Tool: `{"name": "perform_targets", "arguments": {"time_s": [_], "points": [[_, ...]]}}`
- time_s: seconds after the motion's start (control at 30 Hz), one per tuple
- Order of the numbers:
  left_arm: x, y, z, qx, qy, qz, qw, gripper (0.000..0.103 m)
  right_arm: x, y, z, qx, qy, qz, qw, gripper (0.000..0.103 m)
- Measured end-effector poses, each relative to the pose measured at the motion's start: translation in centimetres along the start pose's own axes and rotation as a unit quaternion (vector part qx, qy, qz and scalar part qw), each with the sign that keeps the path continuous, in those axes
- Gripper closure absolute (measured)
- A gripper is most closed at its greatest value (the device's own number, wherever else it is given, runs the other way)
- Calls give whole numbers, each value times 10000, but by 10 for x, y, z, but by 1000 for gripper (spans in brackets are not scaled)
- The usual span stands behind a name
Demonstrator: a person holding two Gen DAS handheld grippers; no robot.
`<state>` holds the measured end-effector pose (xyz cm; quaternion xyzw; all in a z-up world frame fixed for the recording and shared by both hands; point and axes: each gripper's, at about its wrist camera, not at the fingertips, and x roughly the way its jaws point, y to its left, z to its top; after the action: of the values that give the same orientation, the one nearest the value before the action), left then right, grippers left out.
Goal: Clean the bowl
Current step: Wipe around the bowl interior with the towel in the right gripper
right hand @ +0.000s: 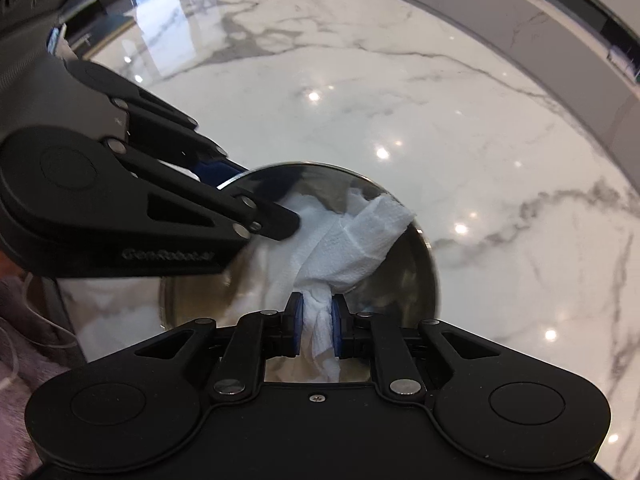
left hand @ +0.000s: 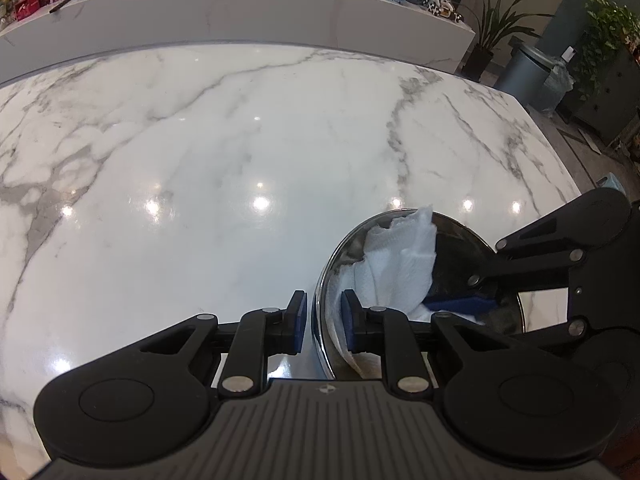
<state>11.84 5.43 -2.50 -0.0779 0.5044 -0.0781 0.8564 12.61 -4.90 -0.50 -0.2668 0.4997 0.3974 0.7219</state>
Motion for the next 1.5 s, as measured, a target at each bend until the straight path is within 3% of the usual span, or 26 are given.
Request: {"name": "perform_targets", "arguments": {"time_s": [0.2,0.57,0.77,1.0,1.07,1.13,1.5], "points": [[0,0,0,14,25,-33,10000,86,-7,-8,-1,-78,-74,-710,9974,92],[3,-4,1,7,70,-111,9999,86,2,-21,3,222,-250,-541,9980,92],[7,-10,3,-10,74,-205,9998,86,0,-20,1,-40,-238,-1108,9935,92],[10,-20,5,22,77,-160,9998,86,-22,-26,-12,-133,-361,-1006,9942,85],[11,-21,5,14,79,-149,9999,86,-27,-24,-14,-196,-372,-869,9953,77],[11,-22,5,14,85,-159,9998,86,-27,-22,-16,-242,-357,-832,9956,62],[13,-31,4,146,100,-259,9995,84,-8,-29,-17,77,-248,-638,9976,61]]}}
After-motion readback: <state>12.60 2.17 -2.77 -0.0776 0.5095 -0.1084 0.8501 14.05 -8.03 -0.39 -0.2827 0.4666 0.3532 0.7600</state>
